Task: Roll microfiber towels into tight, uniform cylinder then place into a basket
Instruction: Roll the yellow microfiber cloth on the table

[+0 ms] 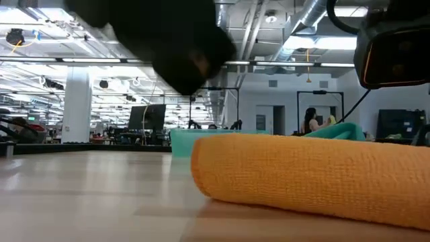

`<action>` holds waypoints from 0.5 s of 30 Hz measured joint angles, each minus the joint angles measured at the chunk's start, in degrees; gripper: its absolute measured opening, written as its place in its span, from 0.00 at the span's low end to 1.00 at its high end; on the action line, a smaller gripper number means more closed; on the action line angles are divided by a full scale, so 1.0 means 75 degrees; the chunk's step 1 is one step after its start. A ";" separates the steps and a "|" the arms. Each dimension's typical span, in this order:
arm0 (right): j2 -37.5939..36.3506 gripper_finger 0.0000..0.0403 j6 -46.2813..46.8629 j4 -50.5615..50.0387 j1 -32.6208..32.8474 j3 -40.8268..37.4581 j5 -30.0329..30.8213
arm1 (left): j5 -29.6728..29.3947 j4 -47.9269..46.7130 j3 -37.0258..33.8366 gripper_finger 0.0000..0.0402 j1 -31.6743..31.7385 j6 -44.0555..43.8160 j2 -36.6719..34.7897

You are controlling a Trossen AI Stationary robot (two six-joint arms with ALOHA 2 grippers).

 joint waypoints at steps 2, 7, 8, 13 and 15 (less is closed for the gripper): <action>0.0000 0.03 0.0067 0.0019 0.0000 0.0000 0.0004 | 0.0054 -0.0151 0.0209 0.05 0.0048 0.0065 0.0438; 0.0000 0.03 0.0197 0.0016 -0.0006 0.0000 -0.0017 | -0.0824 -0.1860 0.1271 0.05 0.0317 0.0537 0.1136; 0.0000 0.03 0.0198 0.0014 0.0002 0.0002 -0.0016 | -0.0975 -0.2180 0.1471 0.05 0.0381 0.0605 0.1257; 0.0000 0.02 0.0204 -0.0013 0.0038 0.0003 0.0025 | -0.1765 -0.2955 0.2161 0.05 0.0409 0.0905 0.1229; 0.0000 0.02 0.0248 -0.0021 0.0040 0.0005 0.0024 | -0.2106 -0.3085 0.2392 0.05 0.0336 0.0908 0.1190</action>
